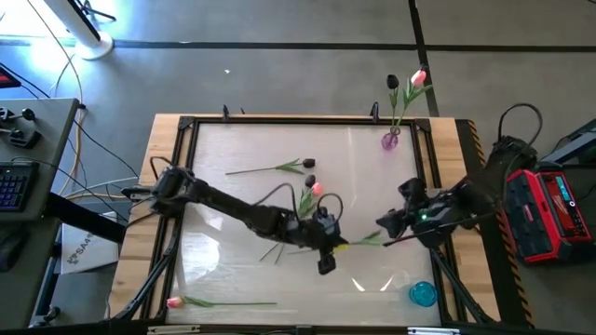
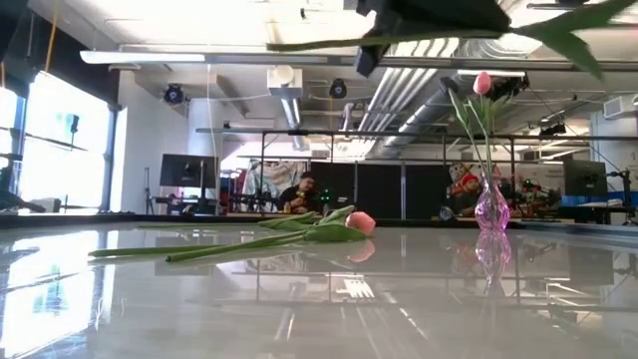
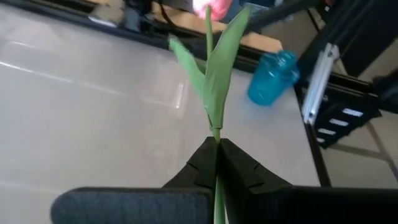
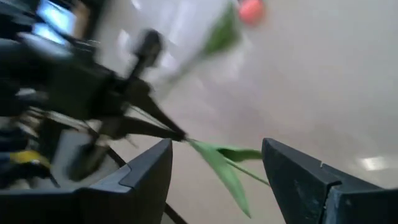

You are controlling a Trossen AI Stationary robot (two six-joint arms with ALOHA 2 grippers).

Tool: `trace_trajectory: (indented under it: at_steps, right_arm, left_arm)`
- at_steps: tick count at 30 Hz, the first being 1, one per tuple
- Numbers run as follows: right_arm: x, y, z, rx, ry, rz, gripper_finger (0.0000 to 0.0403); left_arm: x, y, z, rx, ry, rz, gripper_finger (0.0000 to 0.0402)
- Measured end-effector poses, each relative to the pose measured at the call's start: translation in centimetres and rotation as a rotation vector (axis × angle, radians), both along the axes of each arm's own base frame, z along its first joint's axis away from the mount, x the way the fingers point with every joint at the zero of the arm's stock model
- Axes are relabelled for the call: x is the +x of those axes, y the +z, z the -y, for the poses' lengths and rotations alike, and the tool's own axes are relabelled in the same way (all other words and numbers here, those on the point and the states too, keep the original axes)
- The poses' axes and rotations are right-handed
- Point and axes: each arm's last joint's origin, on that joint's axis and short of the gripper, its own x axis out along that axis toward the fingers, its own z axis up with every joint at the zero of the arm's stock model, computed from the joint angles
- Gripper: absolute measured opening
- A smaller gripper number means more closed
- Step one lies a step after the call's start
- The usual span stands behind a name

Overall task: Sort flowers into vase by color
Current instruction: Put the bottom right pink flower into the purple vase

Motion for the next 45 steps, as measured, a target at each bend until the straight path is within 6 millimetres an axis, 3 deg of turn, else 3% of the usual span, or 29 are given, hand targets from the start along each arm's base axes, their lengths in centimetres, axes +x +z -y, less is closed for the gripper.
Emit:
trace_trajectory:
  at_steps: [9, 19, 22, 26, 33, 37, 45]
  right_arm:
    - [-1.3, 5.4, 1.1, -0.233, -0.022, 0.254, 0.0236]
    - [-2.1, 9.7, 2.2, -0.374, -0.080, 0.444, 0.0236]
    - [-1.9, 9.2, 2.3, -0.394, -0.112, 0.437, 0.0236]
    - [-0.6, 7.1, 2.5, -0.391, -0.197, 0.391, 0.0236]
    - [2.1, 3.2, 3.1, -0.399, -0.319, 0.361, 0.0236]
    - [3.4, 2.9, 3.4, -0.476, -0.320, 0.389, 0.0236]
    - [5.2, 4.3, 5.0, -0.610, -0.293, 0.402, 0.0236]
  left_arm:
    - [-1.3, 4.9, -4.0, 0.022, 0.075, 0.072, 0.0000]
    - [-2.9, 8.7, -10.8, 0.050, 0.217, 0.112, 0.0000]
    - [-3.5, 10.0, -12.8, 0.047, 0.264, 0.148, 0.0000]
    - [-4.1, 11.5, -14.7, 0.029, 0.284, 0.213, 0.0000]
    - [-4.3, 13.8, -15.7, -0.024, 0.193, 0.404, 0.0000]
    - [-4.2, 14.3, -15.6, -0.044, 0.160, 0.453, 0.0000]
    - [-4.2, 14.3, -15.5, -0.057, 0.119, 0.454, 0.0000]
